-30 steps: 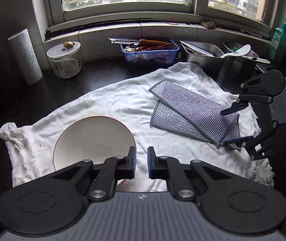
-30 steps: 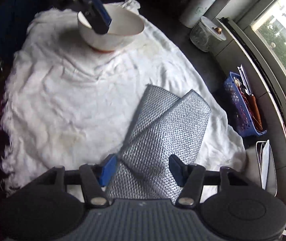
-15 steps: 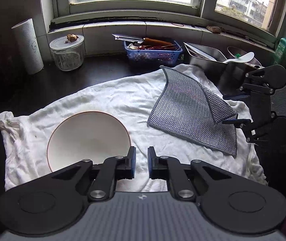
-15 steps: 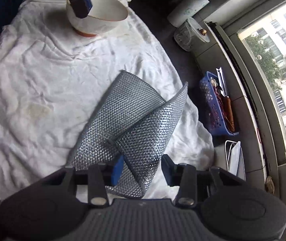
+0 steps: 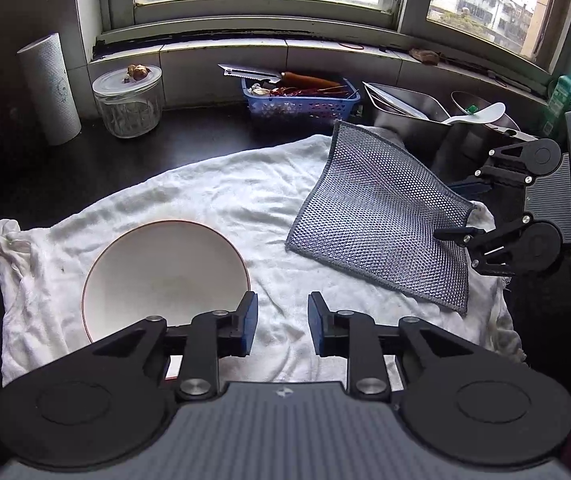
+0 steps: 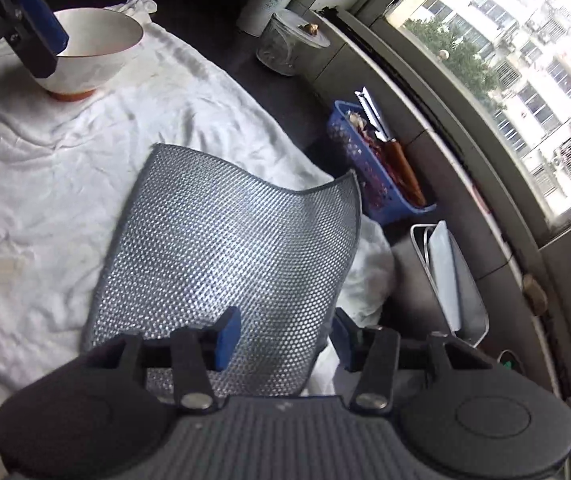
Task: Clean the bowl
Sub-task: 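Grasp the mesh pad with the right tool and lift it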
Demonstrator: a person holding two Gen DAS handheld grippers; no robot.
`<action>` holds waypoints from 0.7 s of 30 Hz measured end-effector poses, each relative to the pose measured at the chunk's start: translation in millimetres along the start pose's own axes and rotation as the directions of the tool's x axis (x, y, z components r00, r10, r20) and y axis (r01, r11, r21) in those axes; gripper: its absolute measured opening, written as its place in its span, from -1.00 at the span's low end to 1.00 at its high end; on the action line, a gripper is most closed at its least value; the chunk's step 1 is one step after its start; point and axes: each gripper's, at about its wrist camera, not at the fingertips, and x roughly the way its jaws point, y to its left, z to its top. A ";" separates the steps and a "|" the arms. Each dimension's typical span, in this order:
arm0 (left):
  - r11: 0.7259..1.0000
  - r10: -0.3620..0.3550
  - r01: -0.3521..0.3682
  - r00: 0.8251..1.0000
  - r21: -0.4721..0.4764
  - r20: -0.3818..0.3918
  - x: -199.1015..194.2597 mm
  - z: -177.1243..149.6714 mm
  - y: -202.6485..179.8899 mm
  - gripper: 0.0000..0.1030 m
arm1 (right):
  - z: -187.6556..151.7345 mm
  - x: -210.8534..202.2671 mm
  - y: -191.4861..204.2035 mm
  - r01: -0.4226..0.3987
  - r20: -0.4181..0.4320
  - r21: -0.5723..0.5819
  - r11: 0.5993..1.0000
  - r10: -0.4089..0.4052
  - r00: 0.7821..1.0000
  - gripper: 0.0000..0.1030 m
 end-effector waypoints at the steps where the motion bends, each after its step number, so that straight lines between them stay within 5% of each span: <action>1: 1.000 0.000 0.000 1.000 -0.002 0.001 -0.2 0.0 -0.1 -0.51 | -1.0 1.3 -2.2 -0.016 -0.002 0.026 1.000 0.016 1.000 -0.12; 2: 1.000 -0.001 0.001 1.000 -0.004 0.001 -0.3 -0.1 -0.2 -0.51 | -1.2 2.1 -5.2 -0.021 0.003 0.058 0.998 0.021 1.000 -0.22; 4: 1.000 0.000 0.000 1.000 -0.004 0.002 -0.9 -0.3 -0.9 -0.51 | -1.1 3.2 -11.3 -0.033 0.013 0.123 0.992 0.032 0.999 -0.85; 6: 1.000 0.002 -0.002 1.000 -0.002 0.004 -1.8 -0.7 -1.3 -0.51 | 0.4 -0.1 -16.7 -0.045 0.028 0.186 0.982 0.040 0.999 -0.96; 9: 1.000 0.007 -0.007 1.000 -0.010 0.008 -3.5 -1.2 -0.3 -0.50 | 4.3 -10.1 -31.3 -0.047 0.066 0.278 0.959 0.030 0.997 -0.97; 13: 1.000 0.015 -0.014 1.000 -0.019 0.012 -6.3 -2.2 2.0 -0.50 | 19.8 -42.6 -60.6 0.032 0.161 0.342 0.939 -0.093 0.983 -0.97; 17: 0.999 0.018 -0.017 1.000 -0.027 0.017 -8.9 -3.5 3.2 -0.49 | 49.6 -95.9 -83.2 0.123 0.308 0.379 0.917 -0.250 0.918 -0.97; 19: 0.999 0.015 -0.014 1.000 -0.031 0.021 -10.3 -4.0 3.2 -0.48 | 62.9 -107.8 -79.7 0.104 0.353 0.354 0.930 -0.236 0.906 -0.97; 21: 0.999 0.015 -0.014 1.000 -0.034 0.023 -11.9 -5.0 2.9 -0.47 | 71.1 -100.2 -61.6 0.041 0.351 0.291 0.956 -0.146 0.925 -0.97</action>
